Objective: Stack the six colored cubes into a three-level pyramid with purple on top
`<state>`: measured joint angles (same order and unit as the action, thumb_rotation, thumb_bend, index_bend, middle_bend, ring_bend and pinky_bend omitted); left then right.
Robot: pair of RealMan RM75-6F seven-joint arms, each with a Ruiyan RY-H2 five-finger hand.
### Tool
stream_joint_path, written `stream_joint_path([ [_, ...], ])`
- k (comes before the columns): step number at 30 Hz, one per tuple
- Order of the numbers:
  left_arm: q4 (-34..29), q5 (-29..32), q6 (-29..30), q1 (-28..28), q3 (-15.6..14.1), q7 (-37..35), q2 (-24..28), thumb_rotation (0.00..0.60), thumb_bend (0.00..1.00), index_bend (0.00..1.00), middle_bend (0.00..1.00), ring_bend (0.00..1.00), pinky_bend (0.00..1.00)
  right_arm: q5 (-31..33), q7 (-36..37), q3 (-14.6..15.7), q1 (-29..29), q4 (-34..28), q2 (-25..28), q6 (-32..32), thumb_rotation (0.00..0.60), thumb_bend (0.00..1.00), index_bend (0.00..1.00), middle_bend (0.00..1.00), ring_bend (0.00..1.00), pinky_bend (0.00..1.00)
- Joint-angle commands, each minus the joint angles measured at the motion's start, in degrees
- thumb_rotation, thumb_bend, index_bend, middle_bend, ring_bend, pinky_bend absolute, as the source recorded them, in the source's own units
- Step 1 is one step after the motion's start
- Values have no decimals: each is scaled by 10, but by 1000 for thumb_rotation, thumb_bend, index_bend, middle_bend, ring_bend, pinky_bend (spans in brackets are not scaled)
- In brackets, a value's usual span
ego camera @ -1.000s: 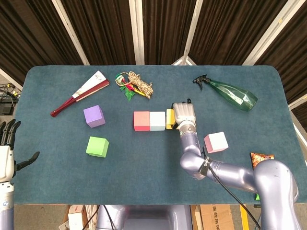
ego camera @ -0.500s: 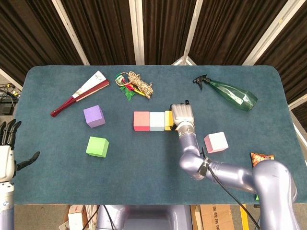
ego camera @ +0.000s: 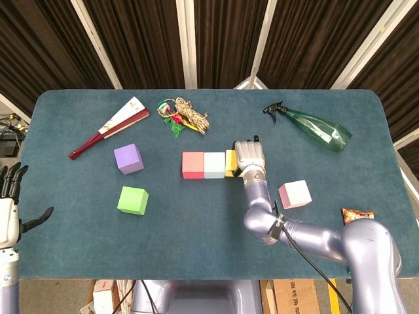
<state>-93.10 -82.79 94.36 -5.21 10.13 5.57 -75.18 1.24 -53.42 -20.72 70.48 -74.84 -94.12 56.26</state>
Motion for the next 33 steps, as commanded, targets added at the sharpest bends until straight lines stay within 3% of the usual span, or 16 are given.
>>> stream_joint_path([
  [1,0,0,0,0,0,0,0,600,166,126,55,0,0,0,-1,0,0,2,-2,0,600,250,403,372,224,3],
  [33,2,2,-2,-1,0,2,-2,600,166,126,55,0,0,-5,-5,-3,-3,18,-16,-10,600,250,408,372,224,3],
])
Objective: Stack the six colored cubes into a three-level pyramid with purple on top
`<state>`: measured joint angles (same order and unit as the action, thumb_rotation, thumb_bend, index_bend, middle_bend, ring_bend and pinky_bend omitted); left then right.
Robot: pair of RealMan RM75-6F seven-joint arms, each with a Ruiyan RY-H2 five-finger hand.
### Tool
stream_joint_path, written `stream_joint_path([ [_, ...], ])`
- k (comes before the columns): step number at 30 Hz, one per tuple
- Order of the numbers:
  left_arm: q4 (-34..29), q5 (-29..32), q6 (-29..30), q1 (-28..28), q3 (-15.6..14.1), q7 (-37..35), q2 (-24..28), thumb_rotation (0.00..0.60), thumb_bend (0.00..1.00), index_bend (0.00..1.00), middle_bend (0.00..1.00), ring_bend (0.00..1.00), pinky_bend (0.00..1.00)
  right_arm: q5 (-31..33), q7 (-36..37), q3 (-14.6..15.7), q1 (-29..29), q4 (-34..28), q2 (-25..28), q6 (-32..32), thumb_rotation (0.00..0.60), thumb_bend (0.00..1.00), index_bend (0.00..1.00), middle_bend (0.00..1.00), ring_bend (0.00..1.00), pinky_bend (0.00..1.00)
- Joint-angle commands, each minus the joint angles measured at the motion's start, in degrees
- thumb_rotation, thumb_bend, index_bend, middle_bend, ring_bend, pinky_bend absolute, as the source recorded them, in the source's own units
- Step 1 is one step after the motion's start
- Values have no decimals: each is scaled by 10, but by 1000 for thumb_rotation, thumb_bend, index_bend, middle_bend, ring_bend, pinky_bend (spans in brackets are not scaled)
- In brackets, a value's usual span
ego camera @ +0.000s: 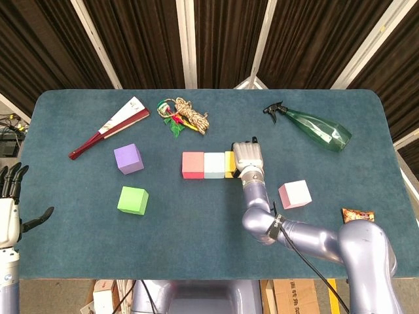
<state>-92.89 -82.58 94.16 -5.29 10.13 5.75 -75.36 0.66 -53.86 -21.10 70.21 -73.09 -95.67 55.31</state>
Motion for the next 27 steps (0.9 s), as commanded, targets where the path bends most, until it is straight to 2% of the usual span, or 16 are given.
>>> stream_joint_path([
  [1,0,0,1,0,0,0,0,600,166,126,55,0,0,1,-1,0,0,1,-1,-1,600,250,410,372,224,3],
  [27,0,0,0,0,0,0,0,600,166,127,54,0,0,0,-7,-5,-1,5,-7,0,600,250,413,373,225,3],
])
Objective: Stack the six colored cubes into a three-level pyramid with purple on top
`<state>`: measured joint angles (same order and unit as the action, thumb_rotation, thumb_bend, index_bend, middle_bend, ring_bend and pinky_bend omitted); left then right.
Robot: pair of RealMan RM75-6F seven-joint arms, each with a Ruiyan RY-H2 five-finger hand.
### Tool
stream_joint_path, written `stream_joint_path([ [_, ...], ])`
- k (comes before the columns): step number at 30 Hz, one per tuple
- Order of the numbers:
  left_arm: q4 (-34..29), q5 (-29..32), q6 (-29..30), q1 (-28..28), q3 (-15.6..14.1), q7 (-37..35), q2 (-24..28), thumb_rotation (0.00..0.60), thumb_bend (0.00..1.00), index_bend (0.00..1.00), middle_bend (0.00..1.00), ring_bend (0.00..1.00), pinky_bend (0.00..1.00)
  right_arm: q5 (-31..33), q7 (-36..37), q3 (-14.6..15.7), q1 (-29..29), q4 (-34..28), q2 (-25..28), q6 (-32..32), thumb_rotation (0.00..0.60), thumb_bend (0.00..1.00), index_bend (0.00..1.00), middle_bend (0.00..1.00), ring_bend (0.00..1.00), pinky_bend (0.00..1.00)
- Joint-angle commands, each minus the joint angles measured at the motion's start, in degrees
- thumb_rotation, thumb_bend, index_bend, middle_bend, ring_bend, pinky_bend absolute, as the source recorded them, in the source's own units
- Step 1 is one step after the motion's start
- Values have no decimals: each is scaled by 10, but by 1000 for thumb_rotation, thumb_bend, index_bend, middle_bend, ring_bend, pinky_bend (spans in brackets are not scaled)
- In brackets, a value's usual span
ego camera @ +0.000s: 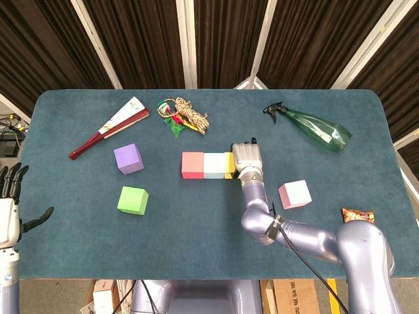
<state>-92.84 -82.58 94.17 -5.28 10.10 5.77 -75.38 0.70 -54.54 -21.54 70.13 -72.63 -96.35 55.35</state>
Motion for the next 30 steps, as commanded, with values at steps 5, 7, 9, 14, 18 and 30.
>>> stream_joint_path([
  [5,0,0,1,0,0,0,0,600,166,127,54,0,0,0,0,0,-1,2,-1,-2,600,250,413,372,224,3],
  [7,0,0,1,0,1,0,0,600,166,127,54,0,0,0,0,0,-1,3,-2,-3,600,250,413,372,225,3],
  [9,0,0,1,0,0,0,0,600,166,127,54,0,0,-1,-1,1,-2,5,-3,-4,600,250,413,372,225,3],
  [14,1,0,-1,0,0,1,-1,600,166,127,54,0,0,-1,-1,1,-2,6,-4,-6,600,251,413,372,224,3],
  [18,1,0,0,0,0,2,-1,600,167,127,54,0,0,-1,-2,2,-2,6,-4,-7,600,250,413,372,224,3],
  [30,2,1,-1,-1,0,3,-2,600,166,128,53,0,0,7,-5,1,-2,4,-2,-13,600,250,413,322,217,3],
])
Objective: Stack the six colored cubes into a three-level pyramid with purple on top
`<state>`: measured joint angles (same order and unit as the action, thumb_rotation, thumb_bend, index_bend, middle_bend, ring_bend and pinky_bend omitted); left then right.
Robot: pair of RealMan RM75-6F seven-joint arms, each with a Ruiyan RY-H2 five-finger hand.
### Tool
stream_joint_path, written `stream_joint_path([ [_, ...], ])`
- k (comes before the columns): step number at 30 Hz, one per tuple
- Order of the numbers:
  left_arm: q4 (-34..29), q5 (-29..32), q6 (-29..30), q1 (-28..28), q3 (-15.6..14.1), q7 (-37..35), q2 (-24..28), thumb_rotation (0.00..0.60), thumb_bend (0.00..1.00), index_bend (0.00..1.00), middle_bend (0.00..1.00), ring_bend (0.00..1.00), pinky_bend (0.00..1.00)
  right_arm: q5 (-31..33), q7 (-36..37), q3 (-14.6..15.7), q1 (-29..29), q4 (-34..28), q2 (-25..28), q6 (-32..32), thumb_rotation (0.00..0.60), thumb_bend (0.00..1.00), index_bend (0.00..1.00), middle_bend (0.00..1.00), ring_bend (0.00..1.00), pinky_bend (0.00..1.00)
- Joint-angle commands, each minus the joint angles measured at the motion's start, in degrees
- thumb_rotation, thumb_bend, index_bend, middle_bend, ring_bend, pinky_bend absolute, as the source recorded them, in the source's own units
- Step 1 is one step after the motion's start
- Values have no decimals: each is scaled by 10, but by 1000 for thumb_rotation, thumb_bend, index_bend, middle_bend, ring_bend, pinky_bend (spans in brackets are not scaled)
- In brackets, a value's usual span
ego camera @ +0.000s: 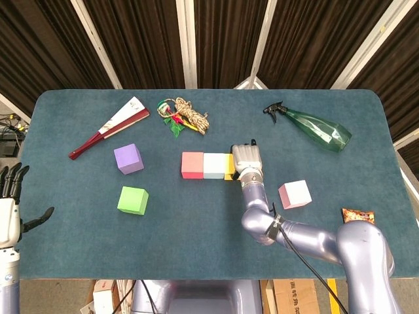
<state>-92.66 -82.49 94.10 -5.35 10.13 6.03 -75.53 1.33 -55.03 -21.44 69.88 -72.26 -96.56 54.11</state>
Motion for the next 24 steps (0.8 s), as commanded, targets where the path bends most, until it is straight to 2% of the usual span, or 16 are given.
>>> stream_joint_path([
  [1,0,0,0,0,0,0,0,600,166,128,53,0,0,0,1,-1,0,2,0,-2,600,249,413,321,217,3],
  [24,0,1,-1,-1,0,1,-1,600,166,131,53,0,0,7,1,-3,2,11,-1,-3,600,250,413,292,202,3],
])
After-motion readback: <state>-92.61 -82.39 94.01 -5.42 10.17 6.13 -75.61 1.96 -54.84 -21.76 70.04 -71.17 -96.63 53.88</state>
